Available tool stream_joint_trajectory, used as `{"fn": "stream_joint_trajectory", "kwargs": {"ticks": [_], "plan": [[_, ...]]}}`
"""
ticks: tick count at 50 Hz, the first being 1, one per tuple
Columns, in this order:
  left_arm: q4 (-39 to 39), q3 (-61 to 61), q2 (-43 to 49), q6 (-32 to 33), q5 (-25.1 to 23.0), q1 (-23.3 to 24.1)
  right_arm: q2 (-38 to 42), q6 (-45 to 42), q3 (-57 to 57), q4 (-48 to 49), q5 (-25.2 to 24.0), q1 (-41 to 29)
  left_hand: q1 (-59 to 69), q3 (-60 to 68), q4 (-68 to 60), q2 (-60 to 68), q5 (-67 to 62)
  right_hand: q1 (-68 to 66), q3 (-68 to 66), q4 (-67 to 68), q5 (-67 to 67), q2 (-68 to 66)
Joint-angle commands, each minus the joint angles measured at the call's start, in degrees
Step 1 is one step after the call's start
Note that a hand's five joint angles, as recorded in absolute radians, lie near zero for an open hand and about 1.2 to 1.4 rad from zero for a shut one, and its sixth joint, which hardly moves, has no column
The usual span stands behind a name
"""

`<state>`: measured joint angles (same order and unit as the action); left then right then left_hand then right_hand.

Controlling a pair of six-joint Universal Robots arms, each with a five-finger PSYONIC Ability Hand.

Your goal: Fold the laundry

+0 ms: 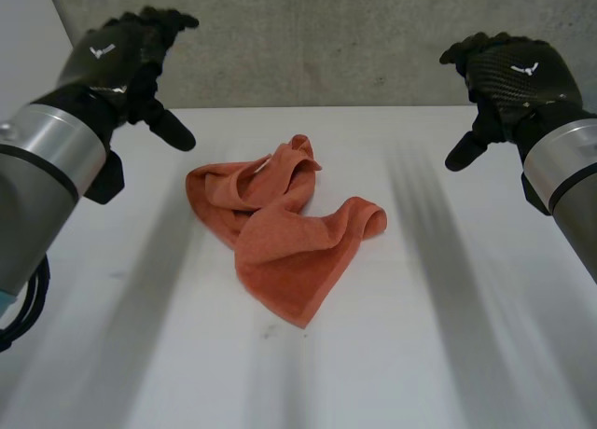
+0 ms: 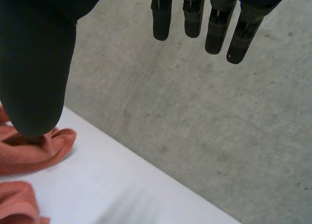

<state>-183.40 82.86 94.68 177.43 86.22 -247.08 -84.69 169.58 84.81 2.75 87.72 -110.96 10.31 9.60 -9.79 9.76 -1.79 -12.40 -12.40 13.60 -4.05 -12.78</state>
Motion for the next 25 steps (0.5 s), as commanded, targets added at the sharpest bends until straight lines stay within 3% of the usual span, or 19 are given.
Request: {"fn": "stream_joint_trajectory", "kwargs": {"ticks": [1, 10, 15, 20, 25], "plan": [[-0.03, -1.39, 6.92, 4.24, 0.00, 0.02, 5.31, -0.67, -0.96, -7.40, -3.69, -0.66, 2.26, 2.97, -2.78, 2.81, -0.78, 2.40, 2.40, -3.60, 4.05, 2.78], [-4.69, -3.32, 19.76, 13.47, -1.32, 0.20, 12.35, 8.83, -2.10, -6.44, -5.28, -9.45, 3.27, 3.98, -3.79, 3.81, -1.79, 2.40, 2.40, -3.60, 4.05, 2.78], [-10.75, -4.46, 26.52, 15.93, -5.45, 0.20, 20.51, 15.59, -5.08, -0.31, -5.11, -11.99, 3.27, 3.98, -3.79, 3.81, -1.79, 2.40, 2.40, -3.60, 4.05, 2.78], [-18.03, -6.30, 34.24, 21.62, -10.72, 0.20, 25.78, 15.86, -7.89, 4.09, -4.75, -15.51, 3.60, 4.32, -4.12, 4.15, -2.13, 2.40, 2.40, -3.60, 4.05, 2.78], [-20.24, -8.24, 38.99, 27.16, -11.95, 0.20, 30.53, 16.04, -10.70, 7.08, -3.62, -16.75, 7.62, 8.34, -8.14, 8.17, -6.15, 2.40, 2.40, -3.60, 4.05, 2.78]]}}
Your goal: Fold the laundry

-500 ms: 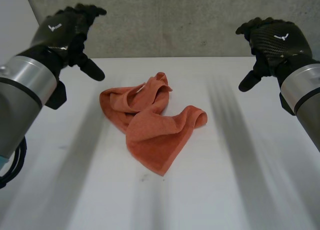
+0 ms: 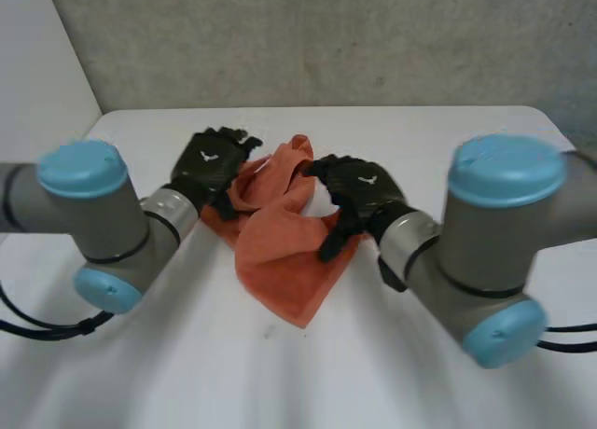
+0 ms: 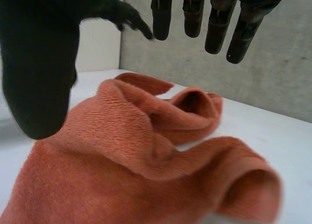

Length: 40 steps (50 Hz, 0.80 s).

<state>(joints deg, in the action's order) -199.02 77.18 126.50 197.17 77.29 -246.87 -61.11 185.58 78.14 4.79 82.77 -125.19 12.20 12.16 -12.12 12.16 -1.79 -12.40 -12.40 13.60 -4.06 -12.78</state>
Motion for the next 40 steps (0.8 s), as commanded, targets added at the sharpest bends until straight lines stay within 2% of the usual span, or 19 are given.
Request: {"fn": "stream_joint_trajectory", "kwargs": {"ticks": [1, 3, 9, 11, 12, 13, 14, 15, 16, 17, 19, 23, 25, 28, 30, 31, 33, 40], "plan": [[-4.62, -2.56, 7.18, 7.44, -3.02, -0.02, 6.97, 0.04, -4.05, 5.06, 1.34, -2.52, 5.75, 5.79, -5.83, 5.79, -6.17, 2.40, 2.40, -3.60, 4.06, 2.78], [-5.32, -3.87, 9.72, 10.41, -3.11, -0.02, 9.86, -0.04, -6.32, 5.85, 3.35, -3.91, 11.61, 11.65, -11.69, 11.65, -12.03, 2.40, 2.40, -3.60, 4.06, 2.78], [-5.94, -5.90, 12.90, 13.15, -3.20, -0.02, 12.86, -0.40, -8.62, 5.85, 6.79, -4.98, 18.87, 18.91, -18.95, 18.91, -19.29, 0.64, 0.63, -1.83, 2.29, 1.02], [-6.03, -6.86, 13.95, 13.85, -3.03, -0.19, 14.00, -0.83, -8.97, 6.02, 7.49, -4.98, 31.60, 31.63, -31.68, 31.64, -32.01, -11.90, -11.91, 10.71, -10.25, -11.52], [-6.03, -6.87, 13.95, 13.85, -3.02, -0.19, 14.00, -0.84, -8.97, 6.03, 7.49, -4.98, 31.66, 31.69, -31.74, 31.70, -32.07, -11.98, -11.98, 10.78, -10.33, -11.60], [-6.12, -7.21, 14.13, 13.94, -2.94, -0.19, 14.35, -1.36, -9.14, 6.11, 7.49, -4.98, 38.15, 38.19, -38.23, 38.19, -38.57, -22.31, -22.31, 21.11, -20.65, -21.93], [-6.12, -7.22, 14.13, 13.94, -2.94, -0.19, 14.53, -1.97, -9.41, 6.20, 7.49, -4.98, 38.22, 38.25, -38.30, 38.26, -38.63, -37.90, -37.90, 36.70, -36.24, -37.52], [-6.55, -7.30, 14.13, 13.85, -2.85, -0.28, 14.53, -1.98, -9.41, 6.20, 7.49, -4.98, 46.54, 46.58, -46.63, 46.59, -46.96, -38.05, -38.06, 36.86, -36.40, -37.67], [-7.34, -7.39, 14.13, 13.94, -2.76, -0.28, 14.62, -2.50, -9.49, 6.64, 7.49, -4.98, 53.45, 53.49, -53.54, 53.50, -53.87, -54.37, -54.38, 53.18, -52.72, -53.99], [-7.35, -7.39, 14.13, 13.94, -2.76, -0.28, 14.53, -3.11, -9.58, 7.51, 7.49, -4.98, 53.52, 53.56, -53.61, 53.57, -53.94, -67.47, -67.47, 66.27, -65.81, -67.09], [-10.41, -6.96, 13.43, 13.94, -1.89, -0.28, 14.27, -3.64, -9.58, 8.30, 7.66, -4.98, 67.73, 67.76, -67.81, 67.77, -68.14, -67.60, -67.60, 66.40, -65.94, -67.22], [-13.66, -5.99, 11.07, 13.85, 0.74, -0.37, 12.68, -4.62, -9.41, 9.37, 8.37, -4.63, 67.80, 67.84, -67.88, 67.84, -68.21, -67.60, -67.60, 66.40, -65.94, -67.22], [-14.82, -5.11, 8.77, 13.85, 2.69, -0.37, 8.75, -5.14, -8.54, 9.54, 9.07, -4.36, 67.80, 67.84, -67.88, 67.84, -68.21, -67.60, -67.60, 66.40, -65.94, -67.22], [-16.22, -2.21, 3.76, 13.50, 5.41, -0.37, 6.62, -5.23, -8.27, 9.45, 9.25, -4.10, 67.80, 67.84, -67.88, 67.84, -68.21, -67.60, -67.60, 66.40, -65.94, -67.22], [-16.40, 0.41, -2.10, 13.15, 6.90, -0.28, 2.86, -5.23, -8.09, 9.28, 9.16, -1.31, 67.80, 67.84, -67.88, 67.84, -68.21, -67.60, -67.60, 66.40, -65.94, -67.22], [-16.40, 0.43, -2.13, 13.15, 6.91, -0.28, 2.84, -5.23, -8.09, 9.28, 9.16, -1.29, 67.80, 67.84, -67.88, 67.84, -68.21, -67.60, -67.60, 66.40, -65.94, -67.22], [-15.78, 1.75, -5.21, 13.06, 7.17, -0.19, -1.44, -5.14, -7.83, 8.75, 8.81, 3.00, 67.80, 67.84, -67.88, 67.84, -68.21, -67.60, -67.60, 66.40, -65.94, -67.22], [-11.76, 12.97, -20.56, 12.63, 8.05, -0.02, -7.87, -5.14, -6.77, 4.55, 6.45, 8.72, 67.80, 67.84, -67.88, 67.84, -68.21, -67.60, -67.60, 66.40, -65.94, -67.22]]}}
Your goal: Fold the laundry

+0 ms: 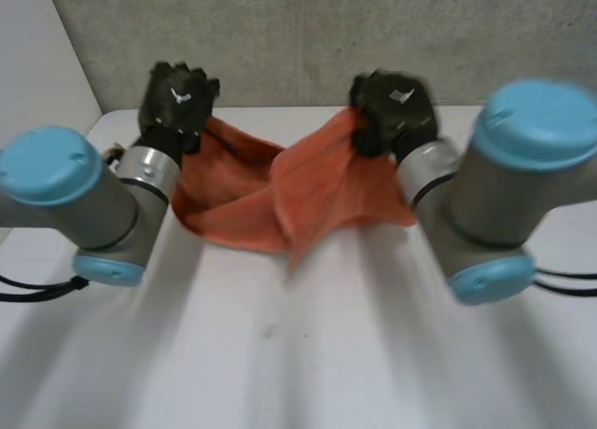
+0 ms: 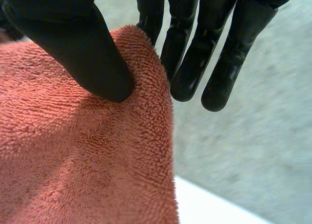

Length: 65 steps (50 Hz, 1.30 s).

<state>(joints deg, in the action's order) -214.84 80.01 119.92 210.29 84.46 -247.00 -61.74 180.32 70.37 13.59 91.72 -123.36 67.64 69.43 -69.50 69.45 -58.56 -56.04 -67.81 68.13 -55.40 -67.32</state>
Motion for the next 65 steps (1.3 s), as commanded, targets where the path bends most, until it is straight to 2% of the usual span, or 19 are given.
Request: {"fn": "stream_joint_trajectory", "kwargs": {"ticks": [1, 6, 11, 15, 20, 23, 24, 25, 26, 28, 30, 32, 39, 41, 47, 53, 57, 60, 65], "plan": [[4.07, 10.16, -14.02, -0.50, 0.88, 0.12, -7.60, 0.11, 1.08, -6.27, -3.99, 8.47, 12.36, 10.57, -10.50, 10.55, -11.44, -23.96, -12.19, 11.87, -14.60, -12.68], [11.26, 22.61, -27.52, -5.40, 1.32, -0.59, -7.61, -0.23, 1.34, -14.35, -9.96, 12.08, 12.36, 10.57, -10.50, 10.55, -11.44, -23.96, -12.19, 11.87, -14.60, -12.68], [16.80, 30.96, -32.11, -11.29, 1.23, -1.82, -6.38, -5.48, 3.18, -22.18, -14.37, 13.32, 12.36, 10.57, -10.50, 10.55, -11.44, -23.96, -12.19, 11.87, -14.60, -12.68], [20.42, 35.56, -32.21, -15.09, 1.23, -1.91, -4.80, -12.80, 4.95, -25.63, -14.55, 14.11, 12.36, 10.57, -10.50, 10.55, -11.44, -23.96, -12.19, 11.87, -14.60, -12.68], [26.05, 38.64, -30.63, -19.13, 1.32, -2.17, -2.78, -29.91, 7.14, -35.09, -14.12, 15.25, 12.36, 10.57, -10.50, 10.55, -11.44, -23.96, -12.19, 11.87, -14.60, -12.68], [27.89, 38.73, -29.13, -19.48, 1.49, -2.43, -2.95, -32.40, 7.50, -37.32, -14.47, 15.34, 12.36, 10.57, -10.50, 10.55, -11.44, -23.96, -12.19, 11.87, -14.60, -12.68], [27.98, 38.64, -29.05, -19.48, 1.49, -2.78, -3.12, -33.19, 7.67, -38.27, -14.38, 15.26, 12.36, 10.57, -10.50, 10.55, -11.44, -17.69, -5.92, 5.60, -8.33, -6.41], [27.98, 38.38, -29.22, -19.48, 1.41, -3.05, -3.30, -33.11, 7.67, -38.37, -14.38, 15.52, 12.36, 10.57, -10.50, 10.55, -11.44, -7.14, 4.63, -4.95, 2.23, 4.14], [27.98, 38.37, -29.22, -19.48, 1.41, -3.05, -3.30, -33.11, 7.67, -38.37, -14.38, 15.52, 12.36, 10.57, -10.50, 10.55, -11.44, -7.03, 4.74, -5.05, 2.33, 4.25], [27.98, 37.93, -29.49, -19.48, 1.32, -3.14, -3.65, -32.93, 8.11, -38.02, -14.47, 15.43, 4.31, 2.52, -2.44, 2.50, -3.39, 28.45, 40.22, -40.54, 37.82, 39.73], [27.98, 36.45, -30.97, -19.22, 1.41, -2.53, -4.44, -32.58, 8.55, -37.32, -14.47, 15.43, -41.59, -43.38, 43.45, -43.40, 42.50, 35.46, 47.23, -47.54, 44.82, 46.74], [28.07, 35.40, -31.68, -19.22, 1.41, -2.17, -6.18, -31.71, 9.34, -35.75, -14.38, 15.52, -46.11, -47.90, 47.98, -47.93, 47.03, 35.36, 47.13, -47.45, 44.73, 46.64], [27.72, 31.96, -32.21, -19.30, 1.05, -0.06, -17.10, -23.00, 16.38, -25.28, -14.20, 15.25, -47.00, -48.79, 48.86, -48.81, 47.92, 34.35, 46.12, -46.44, 43.71, 45.63], [27.28, 29.16, -31.08, -19.74, 1.23, 3.35, -23.22, -19.06, 19.96, -21.43, -14.03, 14.91, -46.66, -48.45, 48.53, -48.48, 47.58, 34.52, 46.29, -46.60, 43.88, 45.80], [26.31, 23.96, -23.77, -19.74, 1.67, 8.64, -29.49, -12.91, 26.91, -18.25, -13.94, 14.12, -45.99, -47.78, 47.85, -47.80, 46.91, 34.69, 46.46, -46.77, 44.05, 45.97], [26.40, 16.49, -13.23, -19.57, 7.12, 13.12, -28.44, -8.59, 29.56, -16.05, -13.23, 8.22, -44.98, -46.77, 46.84, -46.79, 45.90, 34.86, 46.62, -46.94, 44.22, 46.14], [26.40, 11.06, -5.95, -19.39, 11.76, 15.40, -22.75, -8.06, 31.14, -12.37, -7.63, 5.07, -43.97, -45.76, 45.83, -45.78, 44.89, 35.36, 47.13, -47.45, 44.72, 46.64], [26.40, 7.89, -1.64, -19.39, 13.53, 15.76, -18.79, -8.23, 31.23, -11.04, -4.20, 4.27, -42.30, -44.09, 44.16, -44.11, 43.22, 35.53, 47.30, -47.61, 44.89, 46.81], [26.49, 4.81, 2.41, -19.31, 14.32, 15.85, -14.30, -8.15, 30.97, -10.43, -2.78, 3.04, -38.94, -40.73, 40.81, -40.75, 39.86, 35.70, 47.47, -47.78, 45.06, 46.98]]}}
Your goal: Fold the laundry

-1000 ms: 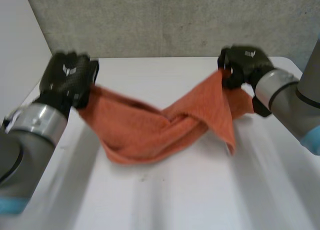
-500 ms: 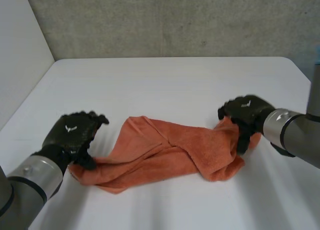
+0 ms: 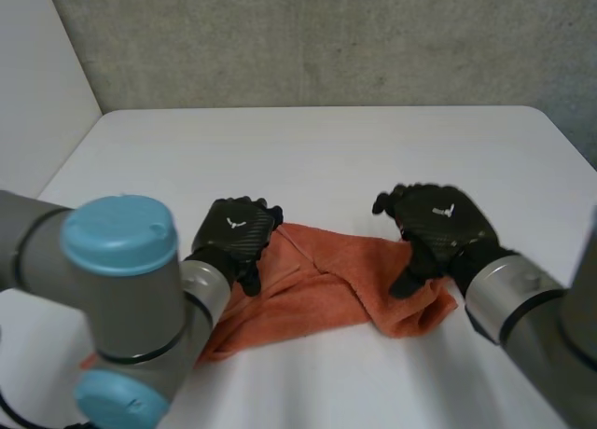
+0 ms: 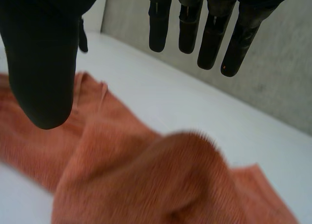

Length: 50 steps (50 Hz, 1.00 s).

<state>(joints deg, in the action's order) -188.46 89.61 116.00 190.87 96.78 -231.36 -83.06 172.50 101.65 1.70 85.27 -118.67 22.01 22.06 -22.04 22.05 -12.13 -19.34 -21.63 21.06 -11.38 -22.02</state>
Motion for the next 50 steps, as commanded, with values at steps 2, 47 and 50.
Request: {"fn": "stream_joint_trajectory", "kwargs": {"ticks": [2, 47, 50], "plan": [[0.03, -5.23, 7.13, 0.11, 2.10, 0.21, 8.70, -0.32, -0.48, 2.08, 3.68, -1.83, 9.21, 9.16, -9.17, 9.17, -9.08, -1.18, 1.11, -0.55, 0.87, 1.51], [-17.55, -17.10, -1.30, 6.09, 1.57, -9.02, 8.63, -17.99, -31.61, 12.90, 3.15, -2.26, 45.74, 45.68, -45.70, 45.70, -45.61, -60.66, -58.37, 58.94, -58.62, -57.98], [-16.85, -13.24, -3.41, 1.26, 1.31, -8.84, 7.12, -17.99, -30.10, 11.92, 3.15, -2.26, 16.13, 16.08, -16.10, 16.09, -16.01, -60.66, -58.37, 58.94, -58.62, -57.98]]}}
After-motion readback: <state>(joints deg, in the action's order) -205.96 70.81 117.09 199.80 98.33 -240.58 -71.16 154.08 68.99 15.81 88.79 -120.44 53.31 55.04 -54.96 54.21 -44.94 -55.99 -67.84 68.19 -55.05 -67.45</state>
